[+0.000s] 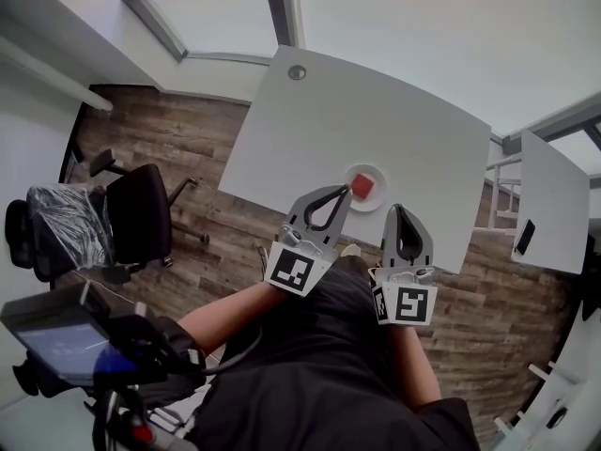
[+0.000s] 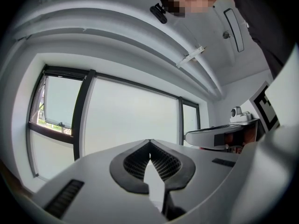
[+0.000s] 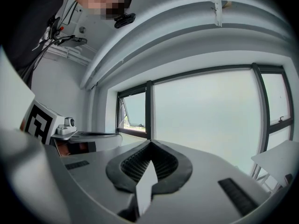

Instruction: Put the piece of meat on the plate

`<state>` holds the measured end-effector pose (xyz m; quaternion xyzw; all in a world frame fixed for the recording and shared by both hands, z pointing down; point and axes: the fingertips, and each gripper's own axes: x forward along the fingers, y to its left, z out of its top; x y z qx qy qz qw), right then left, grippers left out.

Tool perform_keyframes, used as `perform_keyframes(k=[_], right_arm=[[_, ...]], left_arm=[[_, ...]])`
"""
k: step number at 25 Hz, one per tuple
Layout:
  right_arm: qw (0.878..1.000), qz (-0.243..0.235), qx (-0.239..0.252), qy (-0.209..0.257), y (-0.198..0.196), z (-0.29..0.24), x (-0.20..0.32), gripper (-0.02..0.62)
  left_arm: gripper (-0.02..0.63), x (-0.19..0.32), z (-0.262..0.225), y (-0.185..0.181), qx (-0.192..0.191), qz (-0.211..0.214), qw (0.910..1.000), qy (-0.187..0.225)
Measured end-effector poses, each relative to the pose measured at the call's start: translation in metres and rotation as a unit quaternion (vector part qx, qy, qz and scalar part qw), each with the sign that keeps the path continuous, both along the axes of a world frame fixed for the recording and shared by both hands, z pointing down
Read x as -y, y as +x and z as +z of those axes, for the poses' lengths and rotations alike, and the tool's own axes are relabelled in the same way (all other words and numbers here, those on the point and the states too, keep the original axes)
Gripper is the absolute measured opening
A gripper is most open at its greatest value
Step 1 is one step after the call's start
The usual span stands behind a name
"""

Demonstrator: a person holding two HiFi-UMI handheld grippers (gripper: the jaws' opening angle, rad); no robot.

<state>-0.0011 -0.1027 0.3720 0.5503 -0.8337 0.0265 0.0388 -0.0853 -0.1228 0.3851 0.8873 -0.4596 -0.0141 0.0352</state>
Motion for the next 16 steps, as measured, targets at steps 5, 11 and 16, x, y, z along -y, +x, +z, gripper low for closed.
perform_keyframes(k=[5, 11, 16], right_arm=[[1.000, 0.002, -0.002, -0.003, -0.001, 0.003, -0.005, 0.006], [1.000, 0.004, -0.010, -0.008, 0.003, 0.002, -0.012, 0.006], [1.000, -0.001, -0.010, -0.008, 0.001, 0.004, -0.015, 0.006]], left_arm=[[0.006, -0.005, 0.003, 0.002, -0.004, 0.008, 0.9999, -0.009], [0.006, -0.012, 0.005, 0.008, -0.005, 0.012, 0.9999, -0.011], [0.006, -0.017, 0.007, 0.014, -0.012, 0.022, 0.9996, -0.015]])
